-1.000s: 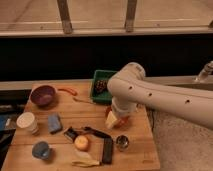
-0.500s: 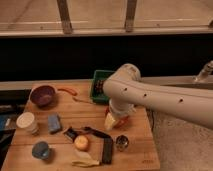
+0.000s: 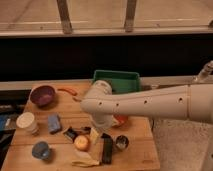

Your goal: Place eraser in table surface

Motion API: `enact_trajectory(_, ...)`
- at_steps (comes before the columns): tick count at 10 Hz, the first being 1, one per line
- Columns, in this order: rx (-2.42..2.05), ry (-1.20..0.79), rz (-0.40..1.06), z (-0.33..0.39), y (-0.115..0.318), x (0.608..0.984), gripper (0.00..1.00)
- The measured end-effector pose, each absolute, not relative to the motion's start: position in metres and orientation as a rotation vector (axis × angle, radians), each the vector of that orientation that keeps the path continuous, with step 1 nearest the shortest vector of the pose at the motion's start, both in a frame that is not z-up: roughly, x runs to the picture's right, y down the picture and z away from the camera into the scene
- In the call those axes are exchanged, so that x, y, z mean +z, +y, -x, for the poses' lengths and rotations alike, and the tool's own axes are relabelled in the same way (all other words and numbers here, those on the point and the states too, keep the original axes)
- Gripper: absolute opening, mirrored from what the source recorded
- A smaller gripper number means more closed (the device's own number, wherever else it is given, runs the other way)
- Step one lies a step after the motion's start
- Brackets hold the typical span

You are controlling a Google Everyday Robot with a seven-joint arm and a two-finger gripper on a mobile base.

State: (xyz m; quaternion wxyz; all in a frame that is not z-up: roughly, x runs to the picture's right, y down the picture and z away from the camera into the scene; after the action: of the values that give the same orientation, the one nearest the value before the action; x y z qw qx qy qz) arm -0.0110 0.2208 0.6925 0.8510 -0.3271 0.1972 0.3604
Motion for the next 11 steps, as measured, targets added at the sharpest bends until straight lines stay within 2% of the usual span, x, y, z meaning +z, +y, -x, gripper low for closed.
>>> enact_trajectory(5, 0.718, 0.508, 0.746, 0.015, 0.249, 0.724, 0.8)
enact_trajectory(11, 0.811, 0.587, 0.824, -0.021, 0.274, 0.765, 0.8)
